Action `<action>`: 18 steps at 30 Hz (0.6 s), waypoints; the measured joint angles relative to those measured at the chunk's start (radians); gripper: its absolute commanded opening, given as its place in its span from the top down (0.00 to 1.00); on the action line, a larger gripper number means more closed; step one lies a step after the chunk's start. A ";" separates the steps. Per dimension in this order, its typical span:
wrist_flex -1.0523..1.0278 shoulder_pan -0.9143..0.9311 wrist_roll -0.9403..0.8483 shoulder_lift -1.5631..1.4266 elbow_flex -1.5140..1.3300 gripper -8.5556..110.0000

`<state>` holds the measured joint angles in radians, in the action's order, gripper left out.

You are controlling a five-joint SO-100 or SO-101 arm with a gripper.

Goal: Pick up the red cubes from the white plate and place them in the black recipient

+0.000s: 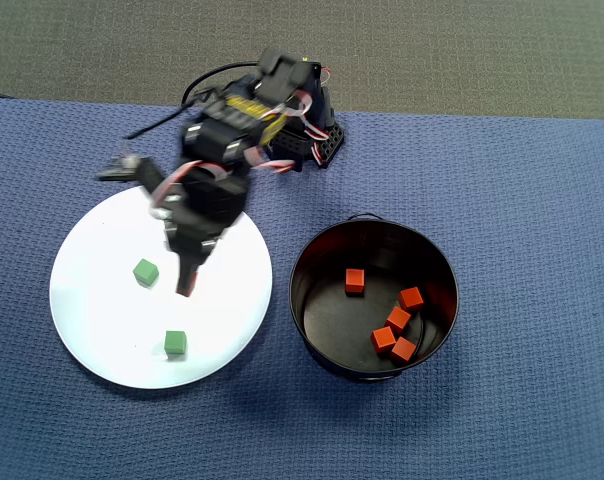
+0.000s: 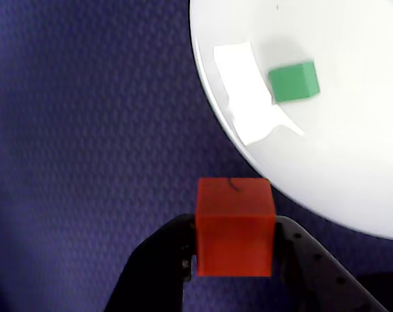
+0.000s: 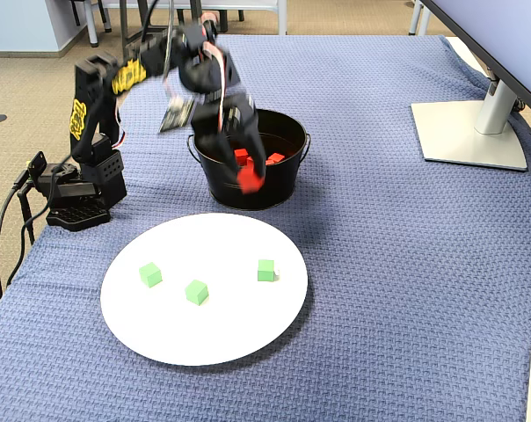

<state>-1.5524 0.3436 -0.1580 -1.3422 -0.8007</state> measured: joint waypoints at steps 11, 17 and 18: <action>0.115 -0.371 0.089 -0.448 -0.459 0.79; 0.167 -0.566 -0.015 -0.472 -0.581 0.65; 0.167 -0.583 -0.023 -0.472 -0.581 0.65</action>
<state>-1.3852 -0.2393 -0.1810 -1.8147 -1.3821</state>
